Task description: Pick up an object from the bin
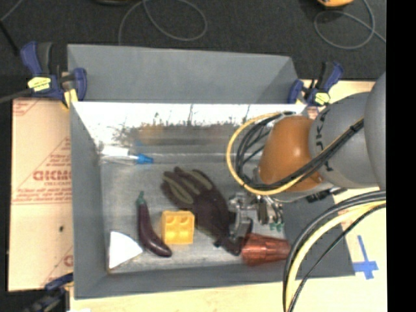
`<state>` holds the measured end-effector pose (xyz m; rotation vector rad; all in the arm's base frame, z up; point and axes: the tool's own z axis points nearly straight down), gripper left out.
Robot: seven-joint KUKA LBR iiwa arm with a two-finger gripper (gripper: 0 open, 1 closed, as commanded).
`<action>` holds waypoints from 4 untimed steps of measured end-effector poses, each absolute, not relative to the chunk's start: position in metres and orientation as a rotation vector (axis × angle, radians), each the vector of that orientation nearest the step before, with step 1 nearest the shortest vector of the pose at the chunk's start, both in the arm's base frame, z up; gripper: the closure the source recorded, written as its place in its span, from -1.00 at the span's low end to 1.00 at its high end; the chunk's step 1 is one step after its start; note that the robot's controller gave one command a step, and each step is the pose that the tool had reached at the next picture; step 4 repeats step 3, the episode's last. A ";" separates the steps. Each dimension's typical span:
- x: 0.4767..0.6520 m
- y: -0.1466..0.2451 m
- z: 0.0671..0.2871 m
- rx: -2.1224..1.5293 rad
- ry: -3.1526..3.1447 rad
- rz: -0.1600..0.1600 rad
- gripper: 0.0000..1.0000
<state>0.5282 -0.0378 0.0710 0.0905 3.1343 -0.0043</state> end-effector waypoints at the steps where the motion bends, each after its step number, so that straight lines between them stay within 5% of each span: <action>1: 0.528 -0.038 0.071 0.086 3.134 -0.005 1.00; 2: 0.528 -0.038 0.071 0.085 3.134 -0.005 1.00; 3: 0.531 -0.052 0.202 0.132 3.128 -0.006 1.00; 4: 0.531 -0.052 0.202 0.132 3.128 -0.006 1.00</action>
Offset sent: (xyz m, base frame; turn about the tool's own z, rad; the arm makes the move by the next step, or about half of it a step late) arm 0.0000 0.0000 0.0000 0.0000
